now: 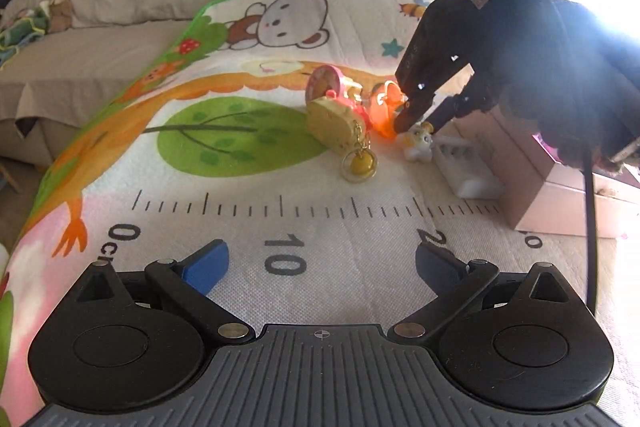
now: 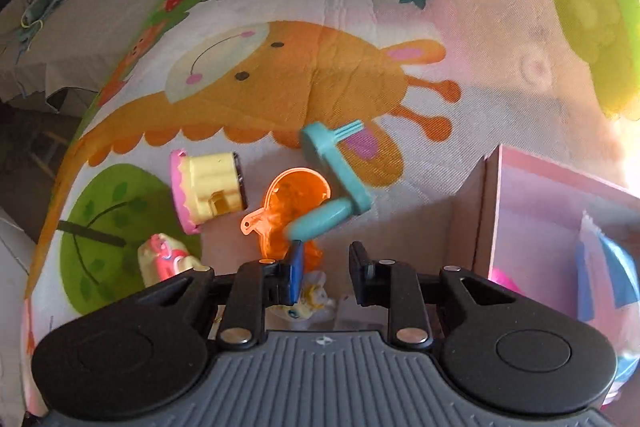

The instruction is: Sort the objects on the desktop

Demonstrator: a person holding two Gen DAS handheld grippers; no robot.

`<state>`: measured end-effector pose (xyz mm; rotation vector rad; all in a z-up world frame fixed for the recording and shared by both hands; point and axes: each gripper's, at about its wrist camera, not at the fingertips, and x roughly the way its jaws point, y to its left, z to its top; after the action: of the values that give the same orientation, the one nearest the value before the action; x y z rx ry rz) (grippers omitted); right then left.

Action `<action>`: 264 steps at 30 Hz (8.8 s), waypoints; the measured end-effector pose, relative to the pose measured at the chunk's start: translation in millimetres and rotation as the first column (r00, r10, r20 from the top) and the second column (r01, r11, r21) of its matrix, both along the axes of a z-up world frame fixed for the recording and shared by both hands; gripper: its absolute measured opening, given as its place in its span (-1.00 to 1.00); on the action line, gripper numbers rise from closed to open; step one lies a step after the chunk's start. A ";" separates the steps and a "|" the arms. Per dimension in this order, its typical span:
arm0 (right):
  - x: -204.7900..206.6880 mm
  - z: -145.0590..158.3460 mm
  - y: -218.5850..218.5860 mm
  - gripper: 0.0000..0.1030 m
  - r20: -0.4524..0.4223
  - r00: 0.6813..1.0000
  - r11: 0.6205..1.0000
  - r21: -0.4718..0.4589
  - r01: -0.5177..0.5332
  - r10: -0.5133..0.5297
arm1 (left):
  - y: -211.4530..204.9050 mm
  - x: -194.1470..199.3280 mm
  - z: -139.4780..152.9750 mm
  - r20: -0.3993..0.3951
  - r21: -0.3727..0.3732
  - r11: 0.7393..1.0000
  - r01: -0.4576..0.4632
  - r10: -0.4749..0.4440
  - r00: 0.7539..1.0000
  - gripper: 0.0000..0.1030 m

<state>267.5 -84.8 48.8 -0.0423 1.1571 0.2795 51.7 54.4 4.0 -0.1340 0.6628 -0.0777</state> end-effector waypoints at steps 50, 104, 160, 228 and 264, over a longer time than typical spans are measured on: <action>-250.4 -19.9 -107.2 0.37 0.422 0.891 0.976 -0.200 -0.087 0.166 | -36.2 18.5 16.2 -0.015 0.125 0.990 0.066 -0.065 0.998 0.99; -223.5 -31.3 -91.5 0.58 0.394 0.919 1.000 -0.004 -0.007 0.008 | -17.5 -23.1 3.8 -0.058 0.179 0.976 0.123 -0.115 0.992 0.59; -243.2 152.4 -232.3 0.55 0.655 0.725 0.977 0.120 0.178 -0.213 | -100.9 24.4 76.5 0.124 0.147 0.962 0.230 -0.248 0.961 0.98; -36.6 -5.0 37.5 0.14 -0.027 0.970 0.969 0.066 -0.239 0.241 | -8.8 -9.2 1.8 -0.021 0.031 0.998 0.054 -0.053 0.998 1.00; -198.0 -24.6 -125.9 0.94 0.282 0.939 0.980 0.085 0.179 -0.196 | -50.3 -5.6 2.3 -0.010 0.200 0.972 0.122 -0.123 0.992 1.00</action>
<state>69.5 -210.7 24.1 0.0767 0.8535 0.1314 46.1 4.2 6.4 0.1012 0.6722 -0.1294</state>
